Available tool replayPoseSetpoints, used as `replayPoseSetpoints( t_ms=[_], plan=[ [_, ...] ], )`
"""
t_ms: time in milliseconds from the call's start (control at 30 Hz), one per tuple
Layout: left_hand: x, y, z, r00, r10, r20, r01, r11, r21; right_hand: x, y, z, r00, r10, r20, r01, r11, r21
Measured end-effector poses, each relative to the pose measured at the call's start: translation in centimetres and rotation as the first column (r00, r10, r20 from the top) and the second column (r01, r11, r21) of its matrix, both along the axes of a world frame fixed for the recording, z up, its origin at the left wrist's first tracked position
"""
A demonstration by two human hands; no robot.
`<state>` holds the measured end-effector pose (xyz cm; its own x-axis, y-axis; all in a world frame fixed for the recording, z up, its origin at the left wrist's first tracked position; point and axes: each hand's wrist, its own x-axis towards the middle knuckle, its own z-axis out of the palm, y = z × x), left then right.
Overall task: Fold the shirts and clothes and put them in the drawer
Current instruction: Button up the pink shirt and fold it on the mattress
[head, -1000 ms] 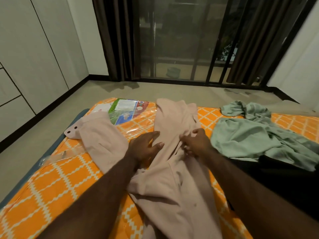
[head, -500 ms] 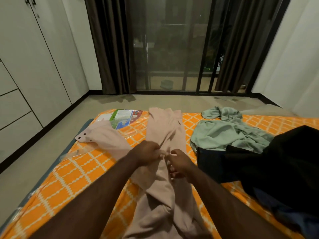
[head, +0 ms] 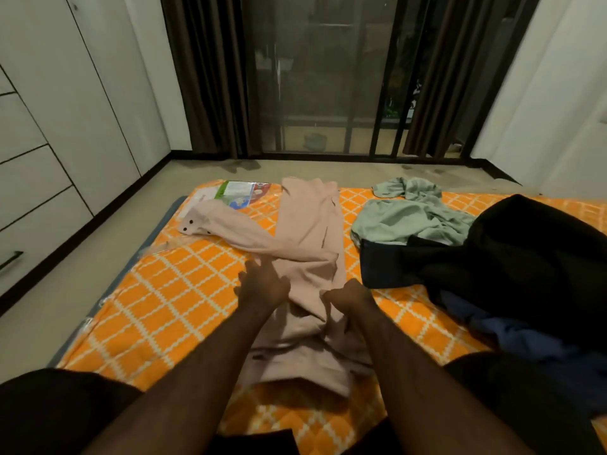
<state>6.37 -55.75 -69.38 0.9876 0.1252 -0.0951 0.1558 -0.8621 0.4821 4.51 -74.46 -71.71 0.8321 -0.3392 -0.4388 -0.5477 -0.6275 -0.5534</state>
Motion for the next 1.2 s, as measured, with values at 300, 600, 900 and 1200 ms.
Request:
replayPoseSetpoints(
  t_ms=[300, 600, 900, 1200],
  plan=[
    [-5.3, 3.9, -1.1, 0.977, -0.18, -0.112, 0.125, 0.915, -0.383, -2.2, 1.3, 0.4, 0.99, 0.06, 0.125, -0.081, 0.982, 0.172],
    [-6.8, 5.7, -0.7, 0.851, -0.331, -0.408, 0.143, 0.893, -0.426, -5.1, 1.2, 2.5, 0.924, 0.355, -0.143, -0.376, 0.91, -0.173],
    [-1.0, 9.8, 3.5, 0.905, -0.236, -0.353, 0.19, 0.968, -0.162, -2.5, 4.1, 6.3, 0.884, 0.42, 0.204, -0.281, 0.827, -0.487],
    [7.7, 14.0, 3.0, 0.983, -0.02, -0.18, -0.07, 0.876, -0.477, 6.6, 14.7, 6.4, 0.789, 0.517, 0.332, -0.376, 0.833, -0.405]
  ],
)
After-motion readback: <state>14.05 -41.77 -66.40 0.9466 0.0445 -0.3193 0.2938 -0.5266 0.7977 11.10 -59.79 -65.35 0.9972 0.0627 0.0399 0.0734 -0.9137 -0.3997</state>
